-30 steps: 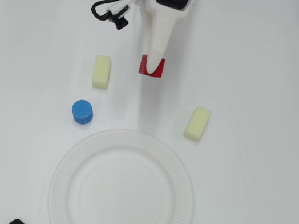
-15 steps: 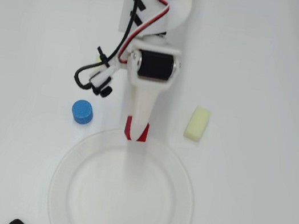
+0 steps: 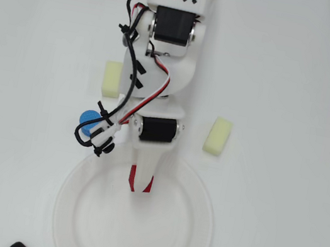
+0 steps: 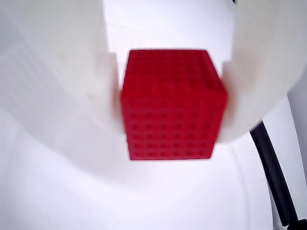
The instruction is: Grasp a red block and put it in the dish.
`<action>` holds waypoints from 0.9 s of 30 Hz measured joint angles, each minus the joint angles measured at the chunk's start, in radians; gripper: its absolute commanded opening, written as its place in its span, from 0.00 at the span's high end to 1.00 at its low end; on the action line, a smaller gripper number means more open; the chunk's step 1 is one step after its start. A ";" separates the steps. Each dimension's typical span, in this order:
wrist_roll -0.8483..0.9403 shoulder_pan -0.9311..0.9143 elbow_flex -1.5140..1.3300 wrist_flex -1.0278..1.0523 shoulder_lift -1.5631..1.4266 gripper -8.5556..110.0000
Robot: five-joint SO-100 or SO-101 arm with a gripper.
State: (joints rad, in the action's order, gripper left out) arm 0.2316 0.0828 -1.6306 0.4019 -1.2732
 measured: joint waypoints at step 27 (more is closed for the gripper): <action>0.051 -0.017 -0.095 0.149 -0.181 0.70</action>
State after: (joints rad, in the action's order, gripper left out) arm 0.2823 0.0660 -1.7257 0.5507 -1.4542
